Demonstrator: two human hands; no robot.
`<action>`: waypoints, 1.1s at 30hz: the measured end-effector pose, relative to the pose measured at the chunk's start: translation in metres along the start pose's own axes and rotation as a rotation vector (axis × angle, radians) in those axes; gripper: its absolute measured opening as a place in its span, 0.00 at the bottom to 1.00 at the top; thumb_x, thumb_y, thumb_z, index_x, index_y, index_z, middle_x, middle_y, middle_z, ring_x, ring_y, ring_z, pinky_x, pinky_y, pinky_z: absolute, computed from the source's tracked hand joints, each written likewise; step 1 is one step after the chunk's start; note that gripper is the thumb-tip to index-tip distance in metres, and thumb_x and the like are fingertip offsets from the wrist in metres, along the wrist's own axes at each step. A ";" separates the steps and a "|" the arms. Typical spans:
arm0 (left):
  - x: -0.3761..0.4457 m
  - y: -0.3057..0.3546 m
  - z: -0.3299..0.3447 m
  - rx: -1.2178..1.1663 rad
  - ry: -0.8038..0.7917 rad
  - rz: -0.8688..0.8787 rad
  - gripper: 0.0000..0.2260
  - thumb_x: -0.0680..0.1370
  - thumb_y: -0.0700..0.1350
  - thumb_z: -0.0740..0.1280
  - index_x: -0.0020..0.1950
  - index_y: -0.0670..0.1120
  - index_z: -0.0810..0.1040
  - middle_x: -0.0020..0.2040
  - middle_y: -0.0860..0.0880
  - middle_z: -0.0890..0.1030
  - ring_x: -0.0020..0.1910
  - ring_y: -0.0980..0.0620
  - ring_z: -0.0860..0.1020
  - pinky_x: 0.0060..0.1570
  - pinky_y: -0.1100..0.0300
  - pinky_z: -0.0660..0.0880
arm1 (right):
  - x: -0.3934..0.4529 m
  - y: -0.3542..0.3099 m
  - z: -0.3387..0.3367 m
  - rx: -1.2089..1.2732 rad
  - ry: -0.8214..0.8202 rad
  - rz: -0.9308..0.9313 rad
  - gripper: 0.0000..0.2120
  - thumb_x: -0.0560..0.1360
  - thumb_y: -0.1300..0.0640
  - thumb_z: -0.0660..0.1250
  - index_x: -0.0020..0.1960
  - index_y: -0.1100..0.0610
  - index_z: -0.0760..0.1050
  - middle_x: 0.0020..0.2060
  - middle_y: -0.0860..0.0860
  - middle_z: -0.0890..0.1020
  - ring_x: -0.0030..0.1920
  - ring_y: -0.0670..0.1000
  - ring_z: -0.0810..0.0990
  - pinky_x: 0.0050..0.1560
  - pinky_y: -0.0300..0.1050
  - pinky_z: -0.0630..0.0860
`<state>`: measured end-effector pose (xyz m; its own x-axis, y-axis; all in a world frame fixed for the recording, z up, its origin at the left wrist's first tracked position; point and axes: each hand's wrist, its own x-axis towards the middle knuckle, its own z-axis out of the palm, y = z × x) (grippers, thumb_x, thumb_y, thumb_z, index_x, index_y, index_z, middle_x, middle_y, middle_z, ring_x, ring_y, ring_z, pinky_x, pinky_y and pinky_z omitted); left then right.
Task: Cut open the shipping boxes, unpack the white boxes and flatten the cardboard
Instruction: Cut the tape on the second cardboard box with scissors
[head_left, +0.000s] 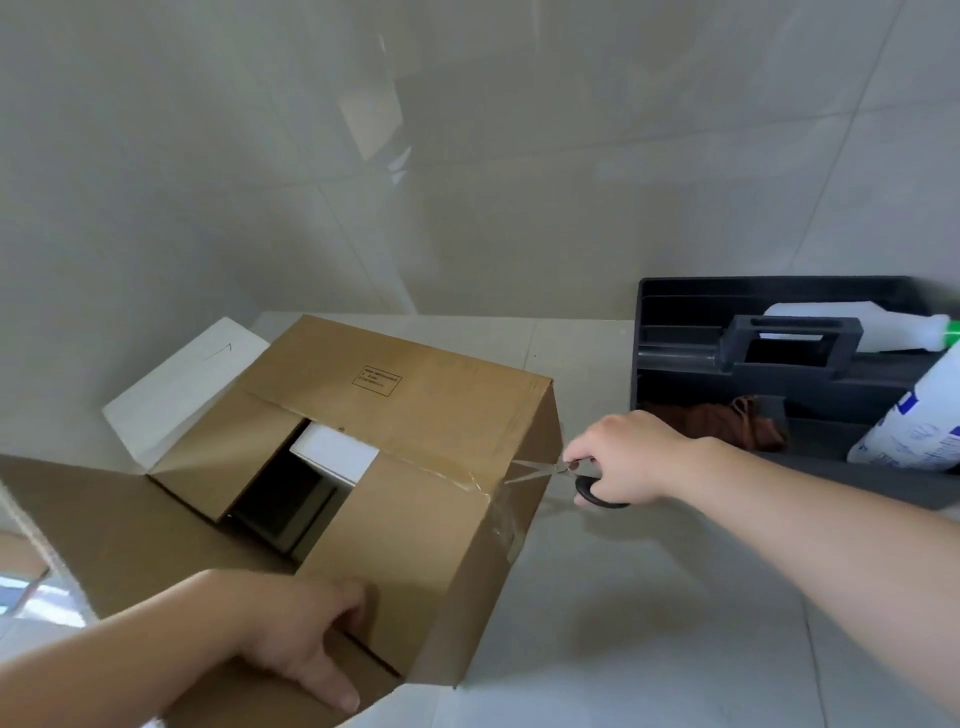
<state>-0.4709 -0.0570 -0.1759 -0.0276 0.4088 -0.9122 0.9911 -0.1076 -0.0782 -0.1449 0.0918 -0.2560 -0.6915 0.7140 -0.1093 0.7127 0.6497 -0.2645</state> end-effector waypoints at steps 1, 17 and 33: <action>-0.001 -0.005 0.008 -0.027 0.062 0.070 0.36 0.58 0.75 0.68 0.59 0.59 0.67 0.53 0.60 0.69 0.55 0.56 0.70 0.54 0.59 0.68 | 0.001 -0.001 -0.001 0.019 0.006 -0.002 0.21 0.68 0.37 0.67 0.58 0.43 0.77 0.34 0.40 0.69 0.41 0.48 0.70 0.32 0.37 0.60; 0.082 0.011 0.026 -0.414 1.003 -0.023 0.22 0.76 0.60 0.62 0.65 0.49 0.69 0.59 0.53 0.69 0.56 0.54 0.69 0.56 0.63 0.67 | 0.031 -0.045 0.003 -0.005 -0.014 -0.014 0.13 0.70 0.41 0.67 0.47 0.49 0.76 0.38 0.46 0.79 0.43 0.53 0.77 0.42 0.44 0.74; 0.110 0.060 -0.048 -1.978 0.433 0.115 0.08 0.78 0.46 0.67 0.45 0.41 0.78 0.31 0.49 0.78 0.22 0.56 0.73 0.19 0.66 0.67 | -0.033 -0.068 0.025 -0.011 -0.020 0.162 0.13 0.67 0.42 0.61 0.37 0.52 0.70 0.26 0.46 0.68 0.29 0.52 0.69 0.27 0.42 0.62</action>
<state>-0.4081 0.0252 -0.2611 -0.2372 0.6525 -0.7197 -0.2517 0.6742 0.6943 -0.1739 0.0175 -0.2587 -0.5694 0.8046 -0.1685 0.8162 0.5292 -0.2317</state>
